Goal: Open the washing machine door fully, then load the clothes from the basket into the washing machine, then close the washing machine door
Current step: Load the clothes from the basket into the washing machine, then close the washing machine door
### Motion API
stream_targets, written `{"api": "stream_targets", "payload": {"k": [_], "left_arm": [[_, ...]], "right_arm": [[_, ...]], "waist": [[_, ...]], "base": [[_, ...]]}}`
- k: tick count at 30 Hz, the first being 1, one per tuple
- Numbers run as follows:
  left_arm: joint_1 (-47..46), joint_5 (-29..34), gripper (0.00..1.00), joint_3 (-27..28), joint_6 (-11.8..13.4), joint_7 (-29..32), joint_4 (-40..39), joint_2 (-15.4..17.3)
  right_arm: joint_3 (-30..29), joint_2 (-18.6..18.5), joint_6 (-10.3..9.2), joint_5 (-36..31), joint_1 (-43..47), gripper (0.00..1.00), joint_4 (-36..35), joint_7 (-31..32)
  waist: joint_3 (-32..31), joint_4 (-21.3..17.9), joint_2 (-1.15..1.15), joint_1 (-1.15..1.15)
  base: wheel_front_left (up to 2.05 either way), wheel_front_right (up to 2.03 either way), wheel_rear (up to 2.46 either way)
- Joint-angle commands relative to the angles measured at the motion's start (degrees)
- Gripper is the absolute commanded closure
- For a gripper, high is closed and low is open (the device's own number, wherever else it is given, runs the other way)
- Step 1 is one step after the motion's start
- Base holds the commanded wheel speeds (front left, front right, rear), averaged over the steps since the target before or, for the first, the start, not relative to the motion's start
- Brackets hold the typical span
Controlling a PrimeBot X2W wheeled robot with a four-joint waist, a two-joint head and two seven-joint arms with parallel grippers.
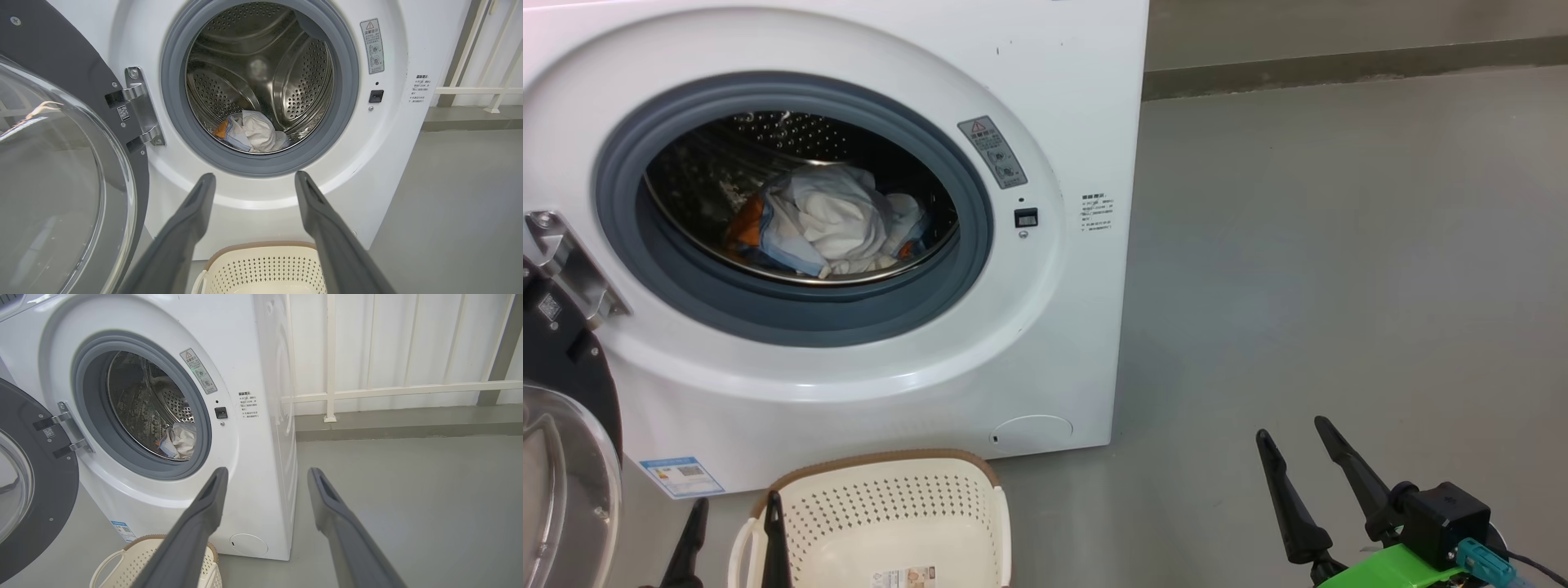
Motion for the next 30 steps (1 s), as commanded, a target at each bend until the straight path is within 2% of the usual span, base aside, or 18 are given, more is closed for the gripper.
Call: {"api": "stream_targets", "payload": {"k": [1,17,25,30], "left_arm": [[-1.8,1.1,0.0,2.0,0.7,-0.1,-1.0,1.6],[-2.4,2.5,0.0,1.4,2.0,0.1,-0.6,2.2],[-2.6,2.2,0.0,1.4,2.1,0.1,-0.5,2.2],[-2.7,1.9,0.0,0.7,1.0,-0.1,-0.9,2.3]], "right_arm": [[1.3,-0.1,0.09,-0.5,-0.5,0.0,-1.7,0.0],[1.2,-0.1,0.09,-0.5,-0.6,0.0,-1.7,0.0],[1.2,-0.1,0.09,-0.4,-0.7,0.0,-1.9,0.0],[1.1,-0.1,0.09,-0.4,-0.7,0.0,-1.8,0.1]], "waist": [[0.0,0.0,0.0,0.0],[-0.1,0.4,0.0,0.0],[0.2,0.5,0.0,0.0],[0.5,0.7,0.0,0.0]], "base": [[0.0,0.0,0.0],[-0.11,0.11,0.0],[-1.2,1.2,0.0],[-1.58,1.57,0.0]]}}
